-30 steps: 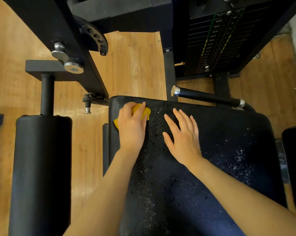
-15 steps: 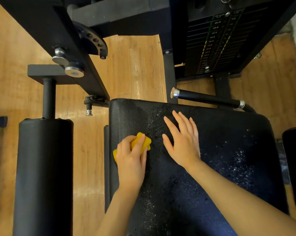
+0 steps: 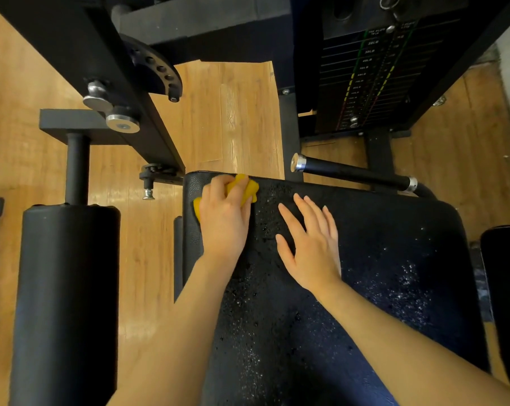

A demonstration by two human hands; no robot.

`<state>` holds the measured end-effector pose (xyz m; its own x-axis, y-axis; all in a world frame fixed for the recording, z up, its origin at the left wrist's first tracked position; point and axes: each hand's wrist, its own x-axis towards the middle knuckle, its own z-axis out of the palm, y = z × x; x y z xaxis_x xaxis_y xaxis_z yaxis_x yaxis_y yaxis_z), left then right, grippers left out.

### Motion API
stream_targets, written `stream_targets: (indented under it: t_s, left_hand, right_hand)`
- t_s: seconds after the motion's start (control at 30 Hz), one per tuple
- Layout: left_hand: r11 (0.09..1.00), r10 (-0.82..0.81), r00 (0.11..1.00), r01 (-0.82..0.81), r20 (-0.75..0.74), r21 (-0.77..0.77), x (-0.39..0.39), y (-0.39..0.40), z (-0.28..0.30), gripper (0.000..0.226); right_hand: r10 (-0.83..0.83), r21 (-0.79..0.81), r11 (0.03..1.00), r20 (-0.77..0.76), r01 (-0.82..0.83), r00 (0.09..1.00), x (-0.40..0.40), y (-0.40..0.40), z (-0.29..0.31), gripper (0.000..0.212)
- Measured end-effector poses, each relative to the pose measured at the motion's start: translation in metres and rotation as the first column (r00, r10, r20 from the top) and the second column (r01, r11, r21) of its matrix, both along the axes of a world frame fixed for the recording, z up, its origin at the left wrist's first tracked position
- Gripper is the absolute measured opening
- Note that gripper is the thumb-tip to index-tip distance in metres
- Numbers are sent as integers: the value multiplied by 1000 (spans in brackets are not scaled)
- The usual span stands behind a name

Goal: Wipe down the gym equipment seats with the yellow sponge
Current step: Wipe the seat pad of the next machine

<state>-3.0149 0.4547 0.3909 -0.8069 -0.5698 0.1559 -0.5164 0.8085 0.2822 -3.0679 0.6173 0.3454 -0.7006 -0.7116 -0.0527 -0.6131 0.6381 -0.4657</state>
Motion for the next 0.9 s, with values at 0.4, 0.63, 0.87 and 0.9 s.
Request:
stream_targets:
  t_s: [0.4, 0.63, 0.87, 0.9]
  left_hand:
    - [994, 63, 998, -63, 3, 87, 44, 41, 0, 38]
    - [999, 0, 1000, 0, 1, 35, -26, 9, -8, 32]
    - [998, 48, 999, -49, 25, 41, 24, 41, -5, 35]
    - [997, 55, 998, -57, 27, 51, 35, 50, -4, 35]
  right_hand:
    - [-1, -27, 1000, 15, 2, 1000, -1, 0, 0, 52]
    - [7, 22, 1000, 3, -7, 1000, -1, 0, 0, 53]
    - [12, -2, 1000, 19, -12, 1000, -1, 1, 0, 53]
    - [12, -11, 1000, 22, -12, 1000, -1, 1, 0, 52]
